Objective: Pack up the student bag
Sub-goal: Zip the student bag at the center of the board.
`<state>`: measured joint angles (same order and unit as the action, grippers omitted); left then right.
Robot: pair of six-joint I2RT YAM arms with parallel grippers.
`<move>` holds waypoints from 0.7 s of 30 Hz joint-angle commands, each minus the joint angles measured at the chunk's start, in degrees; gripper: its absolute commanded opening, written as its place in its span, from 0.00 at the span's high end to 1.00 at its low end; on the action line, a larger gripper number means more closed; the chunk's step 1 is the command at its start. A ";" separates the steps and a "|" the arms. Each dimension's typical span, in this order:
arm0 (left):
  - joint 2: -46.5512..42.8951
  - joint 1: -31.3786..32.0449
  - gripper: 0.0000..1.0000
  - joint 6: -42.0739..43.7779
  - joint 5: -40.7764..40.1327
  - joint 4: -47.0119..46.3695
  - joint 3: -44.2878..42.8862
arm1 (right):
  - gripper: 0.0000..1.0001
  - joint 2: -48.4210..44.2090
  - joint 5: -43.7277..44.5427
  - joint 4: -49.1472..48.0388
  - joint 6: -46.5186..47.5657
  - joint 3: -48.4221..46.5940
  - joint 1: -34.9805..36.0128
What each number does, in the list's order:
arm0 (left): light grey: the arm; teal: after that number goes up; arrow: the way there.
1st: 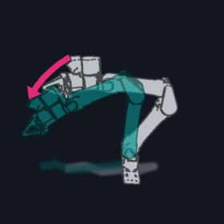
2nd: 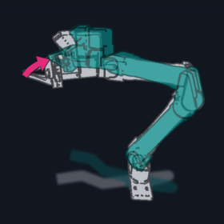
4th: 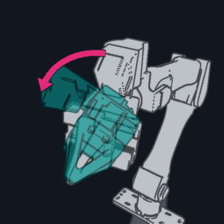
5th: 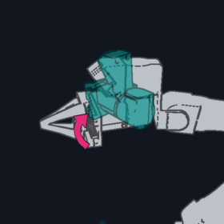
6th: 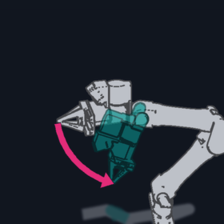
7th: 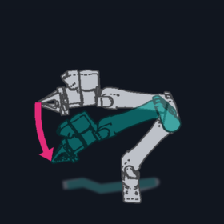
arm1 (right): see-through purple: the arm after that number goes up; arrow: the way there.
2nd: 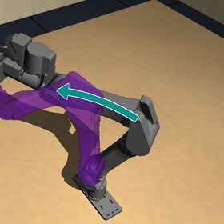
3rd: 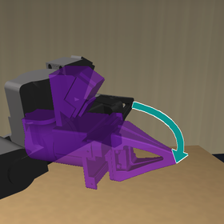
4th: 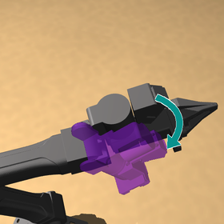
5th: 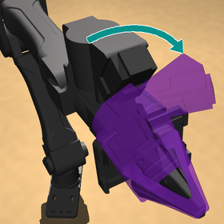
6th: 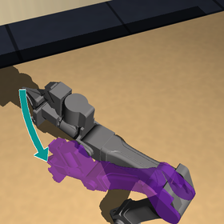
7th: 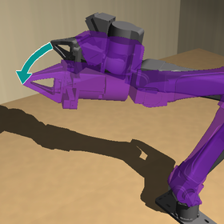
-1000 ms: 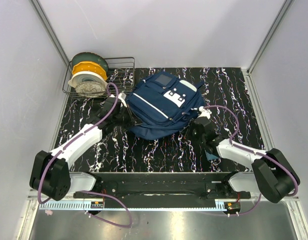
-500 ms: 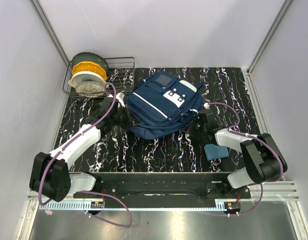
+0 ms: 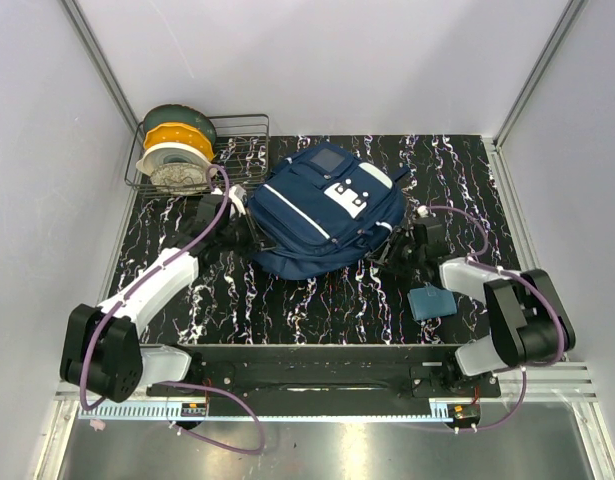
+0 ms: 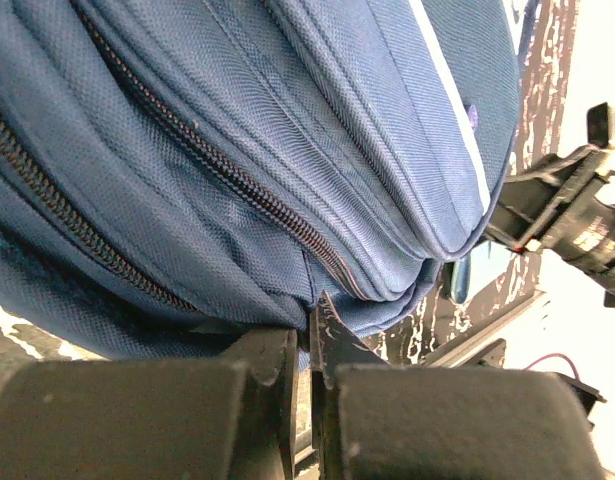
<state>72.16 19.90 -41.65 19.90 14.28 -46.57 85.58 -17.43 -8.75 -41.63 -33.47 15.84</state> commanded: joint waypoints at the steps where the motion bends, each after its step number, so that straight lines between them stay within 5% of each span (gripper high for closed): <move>1: 0.08 -1.88 1.00 5.87 0.49 -2.07 -2.74 | 0.42 -8.40 0.56 0.22 3.48 1.92 -1.86; 7: 2.01 -1.80 1.00 11.67 0.66 1.18 -5.02 | 0.13 -19.48 12.11 11.19 -2.20 2.10 -2.03; 21: 3.95 -1.80 1.00 16.33 5.15 4.26 -5.11 | 0.09 2.74 8.12 4.62 -17.52 -14.42 -4.50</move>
<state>76.44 18.46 -28.42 21.82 19.70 -49.19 84.33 -8.40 -0.75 -53.58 -44.49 11.90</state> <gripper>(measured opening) 0.041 0.916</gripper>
